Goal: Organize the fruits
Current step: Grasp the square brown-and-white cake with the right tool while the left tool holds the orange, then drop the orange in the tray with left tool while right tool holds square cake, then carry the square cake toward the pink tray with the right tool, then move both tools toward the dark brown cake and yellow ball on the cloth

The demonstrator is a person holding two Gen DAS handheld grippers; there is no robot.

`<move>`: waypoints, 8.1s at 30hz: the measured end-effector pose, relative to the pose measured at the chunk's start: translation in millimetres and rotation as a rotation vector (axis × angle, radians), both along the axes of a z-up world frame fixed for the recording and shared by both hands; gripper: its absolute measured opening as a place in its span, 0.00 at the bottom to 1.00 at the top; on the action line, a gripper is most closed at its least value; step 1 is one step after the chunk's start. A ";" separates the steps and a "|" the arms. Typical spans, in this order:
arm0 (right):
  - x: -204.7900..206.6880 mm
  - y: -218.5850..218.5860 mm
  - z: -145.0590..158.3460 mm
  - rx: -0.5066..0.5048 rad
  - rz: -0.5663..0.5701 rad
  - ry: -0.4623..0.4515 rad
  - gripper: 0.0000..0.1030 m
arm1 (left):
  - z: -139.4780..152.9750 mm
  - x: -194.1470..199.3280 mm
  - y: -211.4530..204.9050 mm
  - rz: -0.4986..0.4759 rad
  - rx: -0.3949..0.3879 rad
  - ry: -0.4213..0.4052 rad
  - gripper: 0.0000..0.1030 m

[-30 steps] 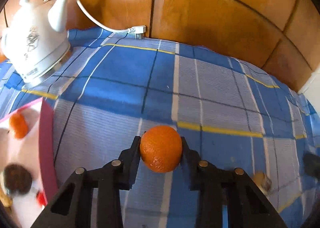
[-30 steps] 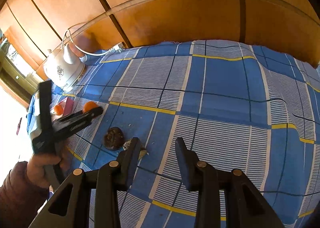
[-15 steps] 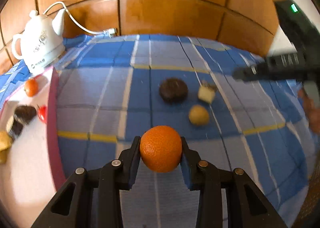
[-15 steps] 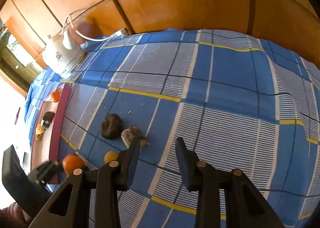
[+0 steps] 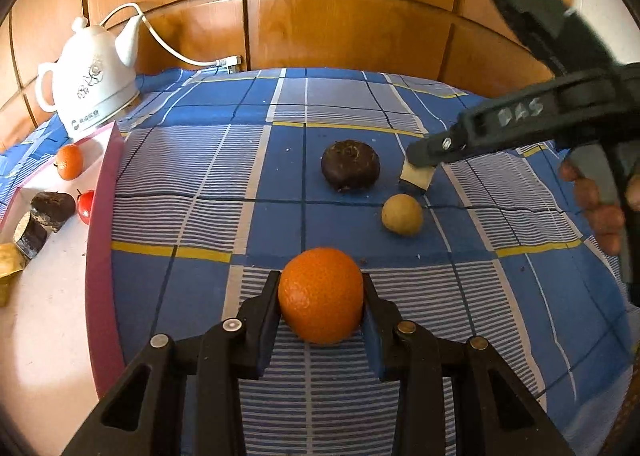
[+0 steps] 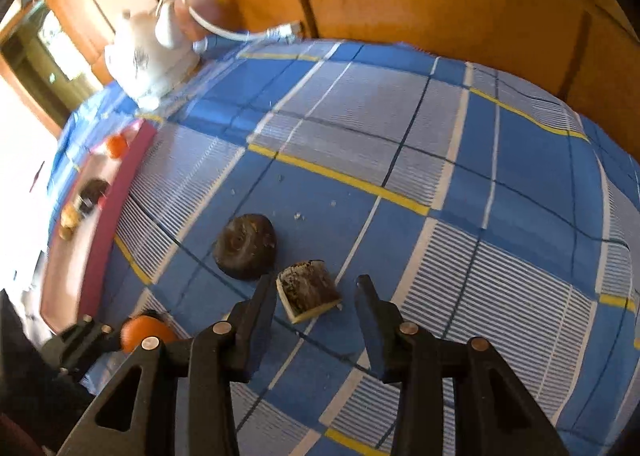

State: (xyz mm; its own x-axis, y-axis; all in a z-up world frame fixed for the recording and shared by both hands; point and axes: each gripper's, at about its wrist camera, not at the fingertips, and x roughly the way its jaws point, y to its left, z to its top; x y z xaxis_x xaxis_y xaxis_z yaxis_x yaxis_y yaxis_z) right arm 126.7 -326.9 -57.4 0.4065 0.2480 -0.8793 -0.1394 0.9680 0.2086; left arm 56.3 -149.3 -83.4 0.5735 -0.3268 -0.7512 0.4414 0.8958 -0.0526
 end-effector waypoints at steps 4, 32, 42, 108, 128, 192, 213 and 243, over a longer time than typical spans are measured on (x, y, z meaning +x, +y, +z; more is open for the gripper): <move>-1.1 1.5 -2.0 -0.007 0.029 -0.014 0.37 | -0.2 -0.5 -0.6 0.000 0.008 -0.013 0.36; -1.4 -1.7 3.6 0.014 0.007 -0.022 0.34 | 2.4 -2.0 -4.0 0.002 0.044 -0.027 0.35; -0.1 -13.2 -3.0 -0.056 -0.038 -0.005 0.34 | 37.6 -12.4 8.5 0.050 0.046 -0.069 0.35; -5.7 -8.8 -0.9 -0.093 -0.042 -0.025 0.34 | 50.0 49.5 157.1 0.452 -0.025 0.013 0.39; -8.2 -10.3 8.4 -0.085 -0.048 -0.053 0.34 | 54.1 -4.7 200.1 0.589 0.003 -0.037 0.53; -28.3 156.7 44.5 0.125 0.251 -0.087 0.39 | 60.5 -37.3 211.9 0.567 0.011 -0.111 0.57; -50.3 92.3 46.7 0.018 0.173 -0.120 0.39 | 64.9 -41.1 189.0 0.507 0.024 -0.113 0.57; -41.2 -45.1 33.9 -0.108 -0.187 -0.117 0.39 | 59.3 -38.8 175.6 0.469 0.045 -0.098 0.57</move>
State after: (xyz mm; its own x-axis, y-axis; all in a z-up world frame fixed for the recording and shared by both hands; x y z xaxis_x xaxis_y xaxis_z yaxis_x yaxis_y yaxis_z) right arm 85.5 -372.0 -23.5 0.5369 0.0663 -0.8411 0.0274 0.9950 0.0959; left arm 17.5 26.3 -24.1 0.7203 0.0154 -0.6935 -0.0094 0.9999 0.0125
